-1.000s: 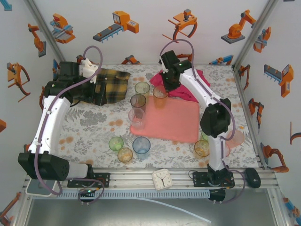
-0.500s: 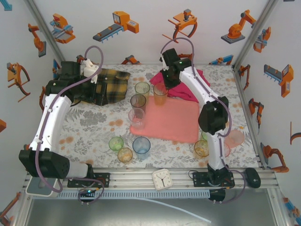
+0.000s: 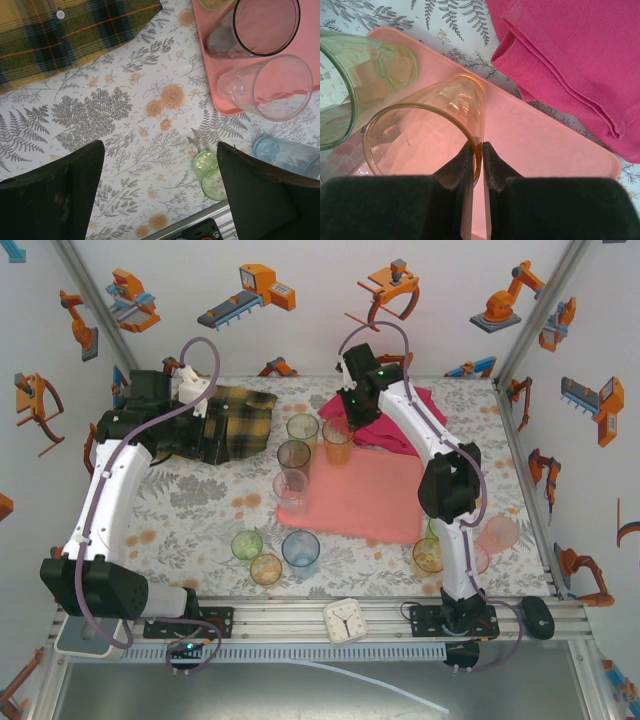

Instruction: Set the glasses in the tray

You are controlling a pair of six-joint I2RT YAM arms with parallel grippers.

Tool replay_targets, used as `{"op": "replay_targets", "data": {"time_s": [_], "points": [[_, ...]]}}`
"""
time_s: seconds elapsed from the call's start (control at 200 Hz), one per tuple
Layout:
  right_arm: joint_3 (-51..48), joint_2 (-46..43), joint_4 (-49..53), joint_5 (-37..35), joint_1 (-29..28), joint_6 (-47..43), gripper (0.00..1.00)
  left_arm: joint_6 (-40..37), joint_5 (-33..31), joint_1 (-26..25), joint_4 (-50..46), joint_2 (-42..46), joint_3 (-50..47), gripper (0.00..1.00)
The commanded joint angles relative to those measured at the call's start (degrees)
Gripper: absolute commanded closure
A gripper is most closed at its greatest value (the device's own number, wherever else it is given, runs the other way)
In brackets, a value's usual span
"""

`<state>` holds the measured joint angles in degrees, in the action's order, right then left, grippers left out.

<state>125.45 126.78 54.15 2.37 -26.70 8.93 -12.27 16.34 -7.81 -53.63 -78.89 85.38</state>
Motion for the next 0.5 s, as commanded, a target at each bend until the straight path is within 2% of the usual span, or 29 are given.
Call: {"op": "replay_targets", "data": {"time_s": [0.0,0.11,0.496], "points": [[1.99,0.57,0.34,1.06,0.33,-0.4,0.82,0.58,1.33,-0.01,-0.86,0.32,1.02,0.15],[2.34,0.61,0.63,0.81,0.33,-0.52,0.75,0.58,1.48,-0.01,-0.83,0.38,0.88,0.15],[4.73,0.16,1.31,0.36,0.29,-0.77,0.58,0.49,1.02,-0.01,-0.72,0.46,1.49,0.15]]}}
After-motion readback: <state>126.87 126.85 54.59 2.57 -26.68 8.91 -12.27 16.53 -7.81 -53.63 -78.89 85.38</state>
